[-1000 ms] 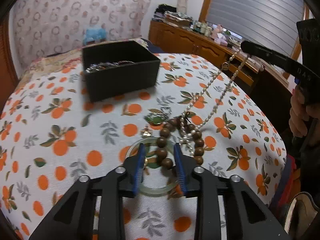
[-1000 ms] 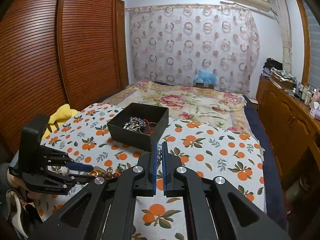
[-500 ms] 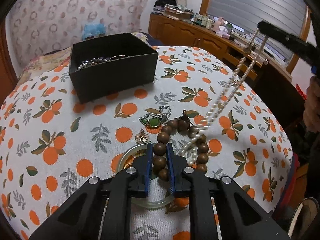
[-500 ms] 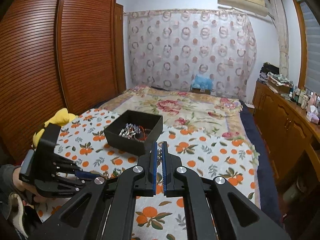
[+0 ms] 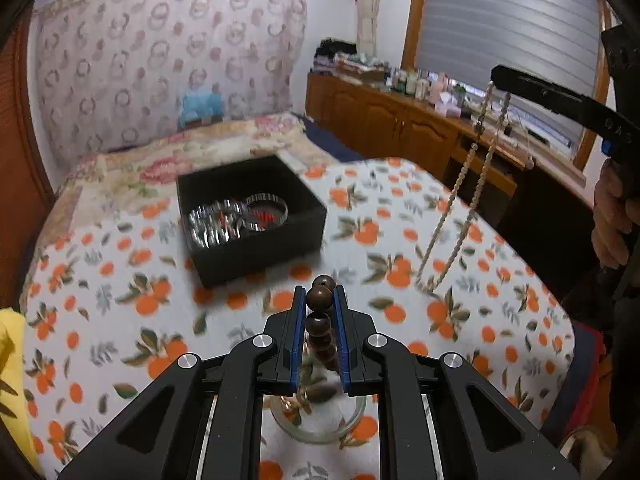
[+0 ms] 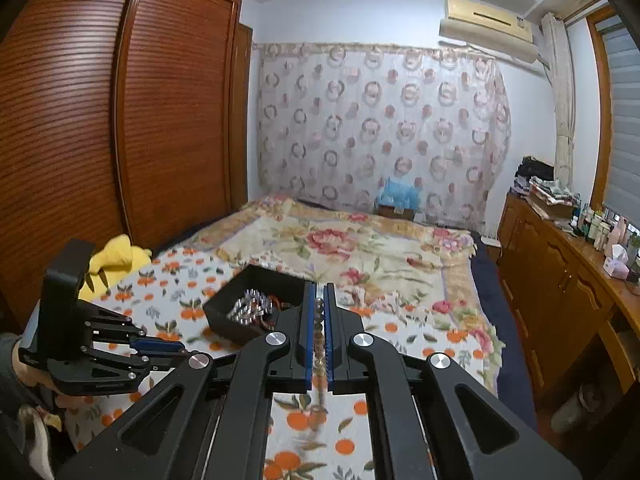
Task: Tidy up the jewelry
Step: 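Carry both bracelets over the black box and open both tools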
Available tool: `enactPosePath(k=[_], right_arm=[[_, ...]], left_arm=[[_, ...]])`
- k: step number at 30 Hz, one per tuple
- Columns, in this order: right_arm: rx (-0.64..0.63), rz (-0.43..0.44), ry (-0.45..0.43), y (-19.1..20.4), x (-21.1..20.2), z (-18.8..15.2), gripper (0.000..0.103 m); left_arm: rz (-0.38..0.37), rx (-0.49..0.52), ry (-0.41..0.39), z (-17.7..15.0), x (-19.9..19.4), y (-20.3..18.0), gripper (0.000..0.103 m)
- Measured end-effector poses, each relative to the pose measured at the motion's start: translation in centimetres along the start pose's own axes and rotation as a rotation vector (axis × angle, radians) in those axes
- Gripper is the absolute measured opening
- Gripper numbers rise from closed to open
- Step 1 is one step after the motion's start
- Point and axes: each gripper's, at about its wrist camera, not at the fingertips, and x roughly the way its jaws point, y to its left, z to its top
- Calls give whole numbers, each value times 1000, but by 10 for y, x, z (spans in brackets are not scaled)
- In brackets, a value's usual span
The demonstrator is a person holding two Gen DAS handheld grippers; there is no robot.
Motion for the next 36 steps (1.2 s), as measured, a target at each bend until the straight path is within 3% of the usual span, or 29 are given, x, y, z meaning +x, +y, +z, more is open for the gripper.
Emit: enactPosePath(k=[9, 19, 28, 36], right_arm=[[-20, 7, -43, -2, 9, 32, 5], [-39, 68, -72, 4, 38, 72, 5], [-72, 89, -80, 3, 58, 110, 5], [-93, 108, -71, 4, 80, 138, 5]], left_arm=[[8, 14, -96, 48, -23, 10, 12], [45, 9, -146, 93, -31, 29, 12], [58, 0, -118, 116, -14, 44, 12], [38, -8, -40, 102, 23, 55, 13]])
